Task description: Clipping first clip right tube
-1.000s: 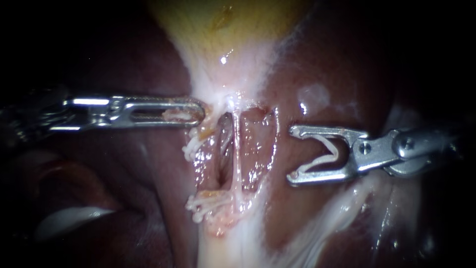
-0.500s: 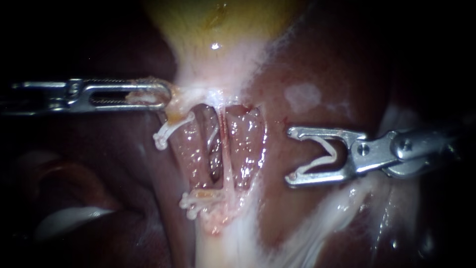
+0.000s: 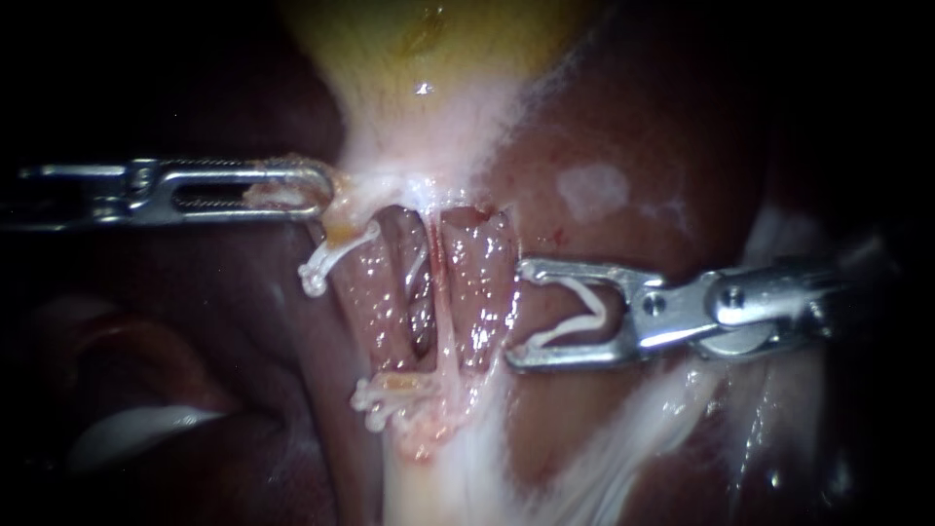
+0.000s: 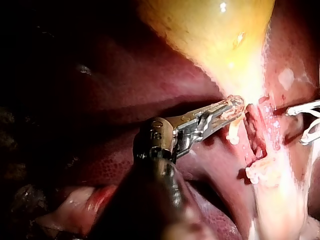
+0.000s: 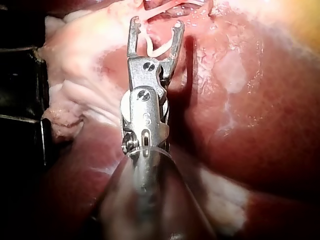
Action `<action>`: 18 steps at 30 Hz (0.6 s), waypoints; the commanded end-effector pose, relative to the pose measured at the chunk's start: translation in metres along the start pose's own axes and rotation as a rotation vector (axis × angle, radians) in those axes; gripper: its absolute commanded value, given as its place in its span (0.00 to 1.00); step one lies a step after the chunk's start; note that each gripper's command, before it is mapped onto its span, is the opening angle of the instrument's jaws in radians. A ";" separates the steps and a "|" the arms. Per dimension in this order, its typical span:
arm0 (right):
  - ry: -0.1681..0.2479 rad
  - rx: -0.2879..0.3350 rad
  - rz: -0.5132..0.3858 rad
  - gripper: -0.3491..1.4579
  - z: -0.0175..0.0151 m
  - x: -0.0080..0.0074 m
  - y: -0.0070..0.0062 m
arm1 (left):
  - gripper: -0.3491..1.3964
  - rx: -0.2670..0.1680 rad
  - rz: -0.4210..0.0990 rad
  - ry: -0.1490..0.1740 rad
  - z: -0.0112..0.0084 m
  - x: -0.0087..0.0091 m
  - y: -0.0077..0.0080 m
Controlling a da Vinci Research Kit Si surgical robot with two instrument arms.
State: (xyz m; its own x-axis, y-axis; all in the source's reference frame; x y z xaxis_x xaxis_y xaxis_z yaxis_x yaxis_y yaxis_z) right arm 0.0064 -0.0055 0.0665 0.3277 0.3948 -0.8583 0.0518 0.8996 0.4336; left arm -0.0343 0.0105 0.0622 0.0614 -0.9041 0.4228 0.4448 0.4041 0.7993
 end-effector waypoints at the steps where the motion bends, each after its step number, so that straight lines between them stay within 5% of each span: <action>1: 0.000 -0.001 0.007 0.47 0.0005 -0.0003 0.0001 | 0.00 -0.001 0.000 0.000 0.0000 0.0000 0.0000; 18: 0.009 0.034 0.112 0.45 0.0050 -0.0019 0.0011 | 0.00 -0.002 0.000 0.000 0.0000 0.0000 -0.0001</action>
State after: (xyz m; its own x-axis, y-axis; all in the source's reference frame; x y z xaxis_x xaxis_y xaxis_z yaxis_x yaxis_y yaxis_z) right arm 0.0106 -0.0061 0.0701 0.3249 0.4956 -0.8055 0.0473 0.8421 0.5372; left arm -0.0343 0.0105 0.0621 0.0611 -0.9041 0.4229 0.4465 0.4037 0.7985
